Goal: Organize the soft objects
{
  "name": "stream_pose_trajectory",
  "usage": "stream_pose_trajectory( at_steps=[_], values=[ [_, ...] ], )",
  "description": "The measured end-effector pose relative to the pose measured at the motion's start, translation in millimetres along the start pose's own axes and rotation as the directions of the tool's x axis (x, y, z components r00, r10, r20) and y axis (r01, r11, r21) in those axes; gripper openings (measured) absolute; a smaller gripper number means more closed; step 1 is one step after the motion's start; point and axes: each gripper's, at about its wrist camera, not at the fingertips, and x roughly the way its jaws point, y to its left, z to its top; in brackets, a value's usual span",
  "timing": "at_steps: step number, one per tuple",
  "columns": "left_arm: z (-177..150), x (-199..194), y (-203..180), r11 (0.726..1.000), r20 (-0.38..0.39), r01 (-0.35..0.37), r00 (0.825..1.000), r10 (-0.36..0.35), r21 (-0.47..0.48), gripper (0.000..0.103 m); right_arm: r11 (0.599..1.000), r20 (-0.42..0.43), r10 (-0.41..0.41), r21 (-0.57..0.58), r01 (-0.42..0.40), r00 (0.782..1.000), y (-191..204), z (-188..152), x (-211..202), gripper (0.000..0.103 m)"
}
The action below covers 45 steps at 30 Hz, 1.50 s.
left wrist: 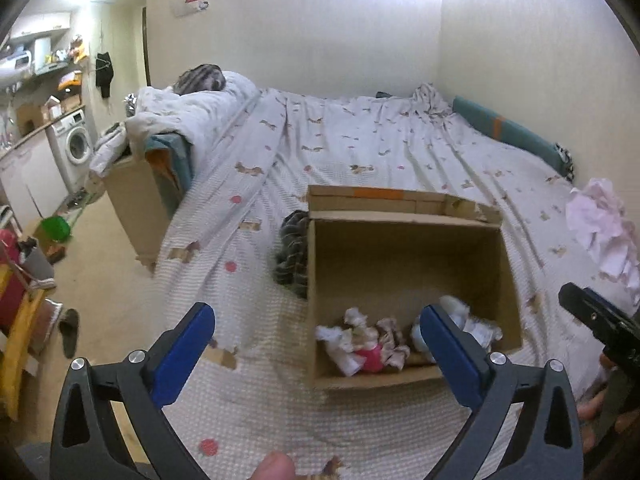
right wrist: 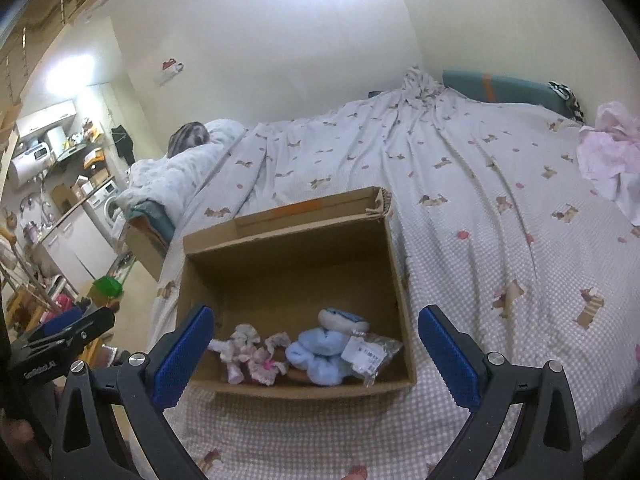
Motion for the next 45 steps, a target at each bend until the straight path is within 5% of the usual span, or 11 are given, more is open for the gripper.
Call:
stream_pose_trajectory(
  at_steps=[19,45],
  values=[
    [-40.4,5.4,-6.6,0.999,-0.086,-0.033,0.996,0.034,0.014,0.102,0.997,-0.138,-0.047,-0.075,0.037,0.989,15.5,-42.3,7.6,0.103],
    [-44.1,15.4,-7.9,1.000,-0.122,0.021,0.992,-0.023,-0.014,0.102,0.994,-0.156,-0.063,-0.094,0.049,0.986,20.2,-44.6,16.5,0.103]
  ],
)
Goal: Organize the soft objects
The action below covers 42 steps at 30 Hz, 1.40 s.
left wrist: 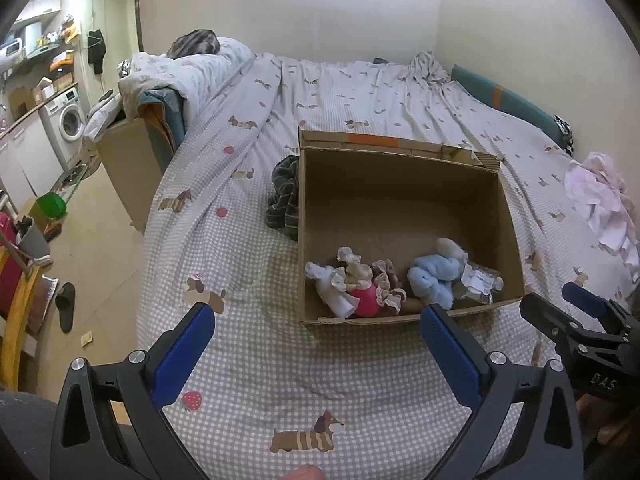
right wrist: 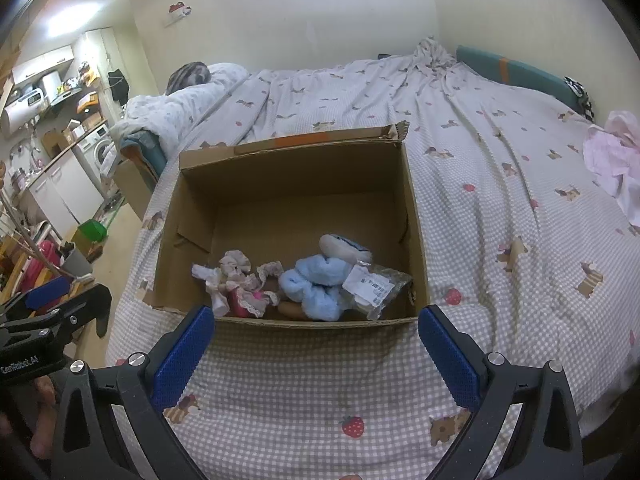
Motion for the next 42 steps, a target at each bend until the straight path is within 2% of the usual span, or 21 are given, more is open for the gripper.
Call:
stream_pose_trajectory(
  at_steps=[21,42],
  values=[
    [0.6,-4.1,3.4,1.000,0.017,0.008,1.000,-0.008,-0.018,0.102,1.000,0.005,-0.006,-0.001,0.006,1.000,-4.9,2.4,-0.1,0.103],
    [0.6,-2.2,3.1,0.999,-0.016,0.024,1.000,-0.025,-0.036,0.102,1.000,0.010,-0.006,-0.003,0.006,1.000,-4.9,1.9,-0.4,0.103]
  ],
)
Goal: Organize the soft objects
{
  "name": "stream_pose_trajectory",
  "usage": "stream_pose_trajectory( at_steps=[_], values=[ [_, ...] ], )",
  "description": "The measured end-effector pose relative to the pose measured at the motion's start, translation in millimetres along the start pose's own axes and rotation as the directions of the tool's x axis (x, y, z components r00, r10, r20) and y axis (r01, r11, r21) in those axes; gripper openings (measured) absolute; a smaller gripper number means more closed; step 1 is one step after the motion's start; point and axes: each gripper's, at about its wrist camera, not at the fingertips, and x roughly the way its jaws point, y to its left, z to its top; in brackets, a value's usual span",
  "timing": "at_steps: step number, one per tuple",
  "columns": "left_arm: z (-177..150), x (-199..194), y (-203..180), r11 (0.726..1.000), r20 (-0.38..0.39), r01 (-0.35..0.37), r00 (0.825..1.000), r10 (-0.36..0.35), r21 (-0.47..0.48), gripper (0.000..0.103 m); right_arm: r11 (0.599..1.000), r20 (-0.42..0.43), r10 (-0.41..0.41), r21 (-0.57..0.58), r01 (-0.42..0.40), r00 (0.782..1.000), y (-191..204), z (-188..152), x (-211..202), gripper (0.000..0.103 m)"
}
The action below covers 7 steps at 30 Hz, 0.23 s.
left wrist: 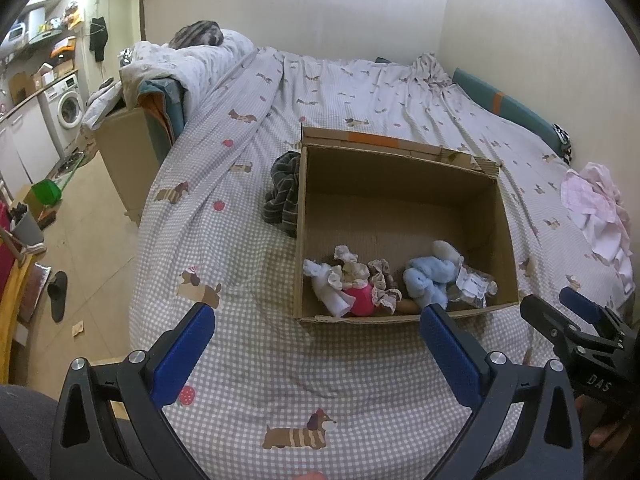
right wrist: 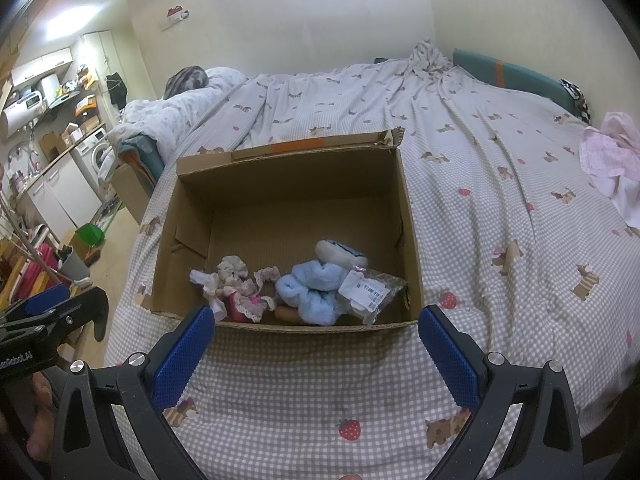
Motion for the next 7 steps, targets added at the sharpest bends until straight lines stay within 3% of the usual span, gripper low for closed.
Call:
stream_pose_trajectory(
  at_steps=[7],
  values=[
    [-1.0,-0.1,-1.4,1.000,0.007,0.011,1.000,-0.011,0.003,0.102,1.000,0.010,-0.001,0.002,0.001,1.000,-1.0,4.6,-4.8,0.103]
  ],
)
